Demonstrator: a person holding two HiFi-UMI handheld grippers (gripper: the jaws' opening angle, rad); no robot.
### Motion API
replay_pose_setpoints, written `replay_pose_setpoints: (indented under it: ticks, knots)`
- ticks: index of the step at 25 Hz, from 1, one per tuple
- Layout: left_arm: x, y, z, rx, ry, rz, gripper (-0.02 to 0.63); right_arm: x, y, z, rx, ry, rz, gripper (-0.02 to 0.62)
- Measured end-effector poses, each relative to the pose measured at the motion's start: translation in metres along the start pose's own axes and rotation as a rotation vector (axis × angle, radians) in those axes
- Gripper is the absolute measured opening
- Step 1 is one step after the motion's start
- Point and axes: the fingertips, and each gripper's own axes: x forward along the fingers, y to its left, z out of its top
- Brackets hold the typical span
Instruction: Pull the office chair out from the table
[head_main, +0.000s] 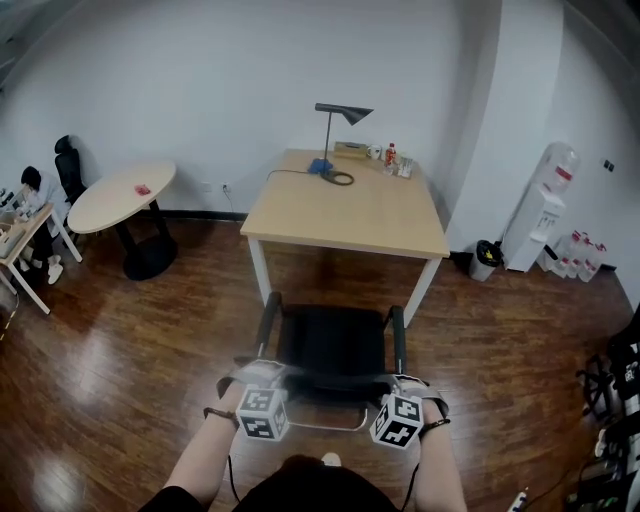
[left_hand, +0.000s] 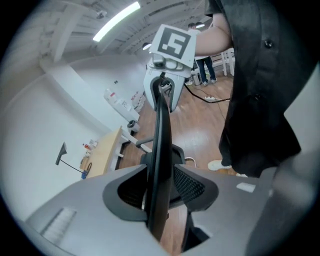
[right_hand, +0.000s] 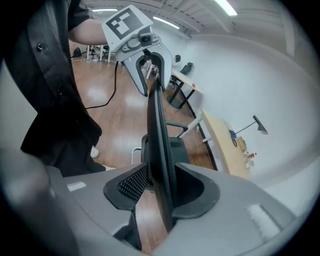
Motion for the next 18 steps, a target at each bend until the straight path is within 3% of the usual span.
replay_pose_setpoints:
  ticks: [2,5,8,14,18]
  knots:
    - [-0.02,0.008,0.009,-0.079,-0.075,0.08,0.166,-0.015,-0.003,0.002,0.07,-0.026,-0.06,0.187]
    - [-0.057,0.027,0.011,-0.311,-0.221,0.221,0.127,-0.04,-0.009,0.009,0.152,-0.094,-0.187,0.149]
    - [-0.081,0.031,-0.011,-0.439,-0.227,0.366,0.012,-0.062,-0.005,0.025,0.207,-0.178,-0.333,0.018]
    - [-0.125,0.004,-0.02,-0.63,-0.361,0.464,0.002,-0.091,0.032,0.052,0.446,-0.377,-0.452,0.014]
    - [-0.153,-0.014,-0.021,-0.714,-0.456,0.517,0.002,-0.109,0.059,0.076,0.725,-0.583,-0.437,0.014]
